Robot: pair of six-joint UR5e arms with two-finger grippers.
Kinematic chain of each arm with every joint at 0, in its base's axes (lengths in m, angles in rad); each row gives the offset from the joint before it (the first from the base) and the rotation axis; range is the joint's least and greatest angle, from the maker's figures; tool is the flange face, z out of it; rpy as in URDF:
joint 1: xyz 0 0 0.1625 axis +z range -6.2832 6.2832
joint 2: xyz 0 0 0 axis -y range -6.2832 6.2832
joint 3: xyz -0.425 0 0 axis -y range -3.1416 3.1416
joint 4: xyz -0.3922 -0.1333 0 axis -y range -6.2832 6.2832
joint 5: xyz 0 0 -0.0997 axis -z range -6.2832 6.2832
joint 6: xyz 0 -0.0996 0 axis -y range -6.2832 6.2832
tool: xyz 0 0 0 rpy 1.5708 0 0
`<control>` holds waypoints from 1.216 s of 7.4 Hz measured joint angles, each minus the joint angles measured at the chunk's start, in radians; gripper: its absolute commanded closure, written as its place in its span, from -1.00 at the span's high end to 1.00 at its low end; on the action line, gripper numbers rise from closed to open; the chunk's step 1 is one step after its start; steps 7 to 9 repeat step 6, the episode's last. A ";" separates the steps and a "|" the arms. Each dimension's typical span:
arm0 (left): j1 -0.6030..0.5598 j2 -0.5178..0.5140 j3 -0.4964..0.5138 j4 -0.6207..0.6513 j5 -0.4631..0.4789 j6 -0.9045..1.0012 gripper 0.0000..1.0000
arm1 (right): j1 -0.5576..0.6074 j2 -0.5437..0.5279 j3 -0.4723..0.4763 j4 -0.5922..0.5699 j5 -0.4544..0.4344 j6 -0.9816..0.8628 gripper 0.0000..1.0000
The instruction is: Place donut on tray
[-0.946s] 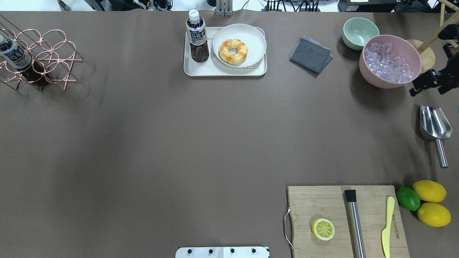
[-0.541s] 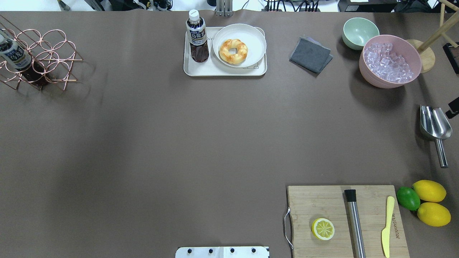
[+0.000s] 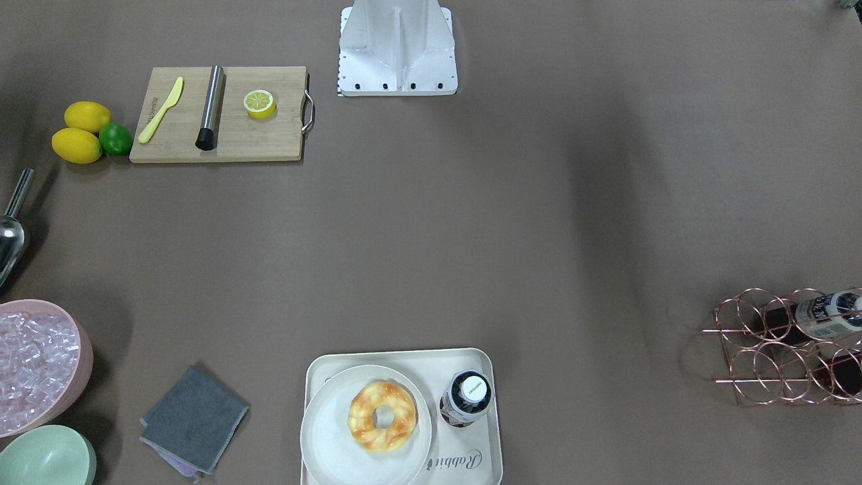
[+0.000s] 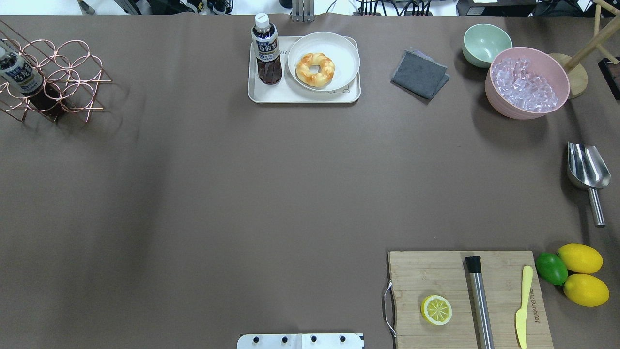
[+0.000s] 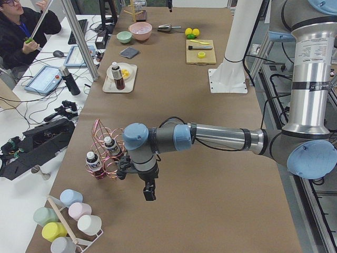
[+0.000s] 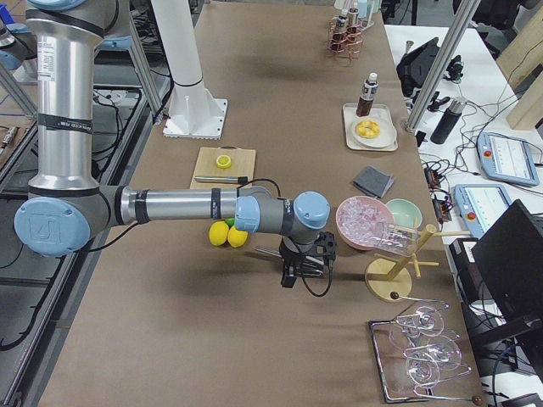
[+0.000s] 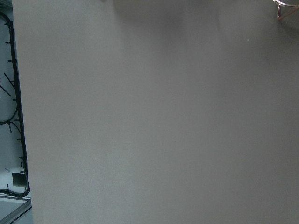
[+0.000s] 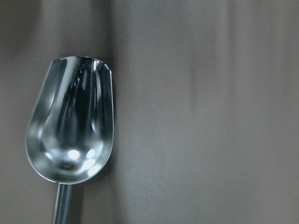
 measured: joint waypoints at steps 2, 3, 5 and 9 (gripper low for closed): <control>0.000 0.014 0.015 -0.019 0.001 0.000 0.96 | 0.030 0.008 -0.021 -0.002 0.006 0.000 0.98; 0.000 0.015 0.021 -0.025 0.001 0.000 0.96 | 0.042 0.010 -0.026 -0.004 0.008 0.001 0.98; 0.000 0.014 0.011 -0.035 0.002 0.000 0.96 | 0.075 0.010 -0.036 -0.005 0.010 0.001 0.98; 0.000 0.013 -0.001 -0.036 0.003 0.000 0.96 | 0.090 0.010 -0.041 -0.004 0.010 0.000 0.98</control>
